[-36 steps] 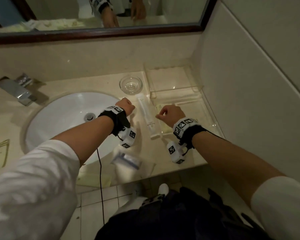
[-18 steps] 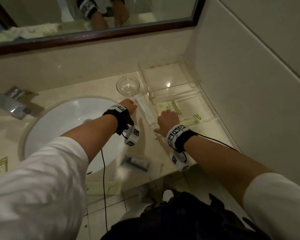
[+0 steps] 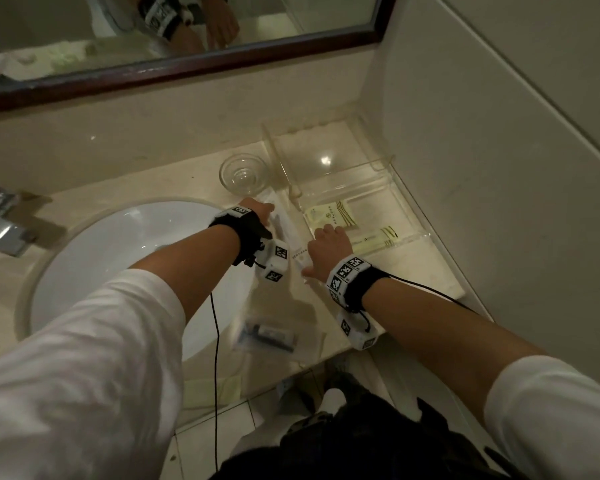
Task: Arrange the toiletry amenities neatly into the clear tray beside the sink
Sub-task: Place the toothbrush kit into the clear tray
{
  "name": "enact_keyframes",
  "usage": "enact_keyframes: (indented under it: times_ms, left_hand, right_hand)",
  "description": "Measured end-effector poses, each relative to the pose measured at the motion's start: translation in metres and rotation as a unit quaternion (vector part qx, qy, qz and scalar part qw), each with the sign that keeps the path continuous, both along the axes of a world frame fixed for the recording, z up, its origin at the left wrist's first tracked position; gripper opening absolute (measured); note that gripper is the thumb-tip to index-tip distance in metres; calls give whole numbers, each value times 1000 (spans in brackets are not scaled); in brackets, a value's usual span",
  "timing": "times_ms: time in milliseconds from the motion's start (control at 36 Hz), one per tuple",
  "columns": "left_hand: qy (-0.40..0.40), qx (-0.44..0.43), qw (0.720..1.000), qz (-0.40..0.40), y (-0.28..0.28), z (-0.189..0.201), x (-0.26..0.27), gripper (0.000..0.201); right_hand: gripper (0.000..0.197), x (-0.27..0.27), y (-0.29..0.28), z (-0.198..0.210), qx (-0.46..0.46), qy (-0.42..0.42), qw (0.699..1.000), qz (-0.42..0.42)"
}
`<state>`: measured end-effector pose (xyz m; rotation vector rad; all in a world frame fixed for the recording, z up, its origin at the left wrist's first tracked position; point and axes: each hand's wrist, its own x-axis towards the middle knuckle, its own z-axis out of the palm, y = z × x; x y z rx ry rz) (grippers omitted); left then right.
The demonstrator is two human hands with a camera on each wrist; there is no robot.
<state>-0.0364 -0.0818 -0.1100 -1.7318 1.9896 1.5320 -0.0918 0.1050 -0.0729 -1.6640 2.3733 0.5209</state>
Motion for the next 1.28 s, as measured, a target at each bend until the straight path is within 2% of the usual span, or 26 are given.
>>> enact_keyframes:
  times_ms: [250, 361, 500, 667, 861, 972, 1083, 1278]
  left_hand:
    - [-8, -11, 999, -30, 0, 12, 0, 54]
    - [-48, -6, 997, -55, 1, 16, 1, 66]
    - [-61, -4, 995, -74, -1, 18, -3, 66]
    - [15, 29, 999, -12, -1, 14, -9, 62]
    - [47, 89, 995, 14, -2, 20, -5, 36]
    - [48, 98, 994, 21, 1, 27, -2, 35]
    - [94, 155, 983, 35, 3, 28, -5, 37]
    - [148, 190, 967, 84, 10, 37, -3, 34]
  right_hand:
    - [53, 0, -2, -5, -5, -21, 999, -39]
    - [40, -3, -2, -5, -13, -40, 998, -49]
    - [32, -8, -2, -2, -37, -69, 996, -52]
    - [23, -14, 2, 5, -90, -157, 979, -91]
    - [13, -36, 15, 12, -127, -244, 955, -110]
    - [13, -47, 20, 17, -138, -285, 945, -84]
    - [11, -52, 28, 19, -147, -313, 935, -81]
    - [9, -58, 39, 19, -157, -347, 914, -141]
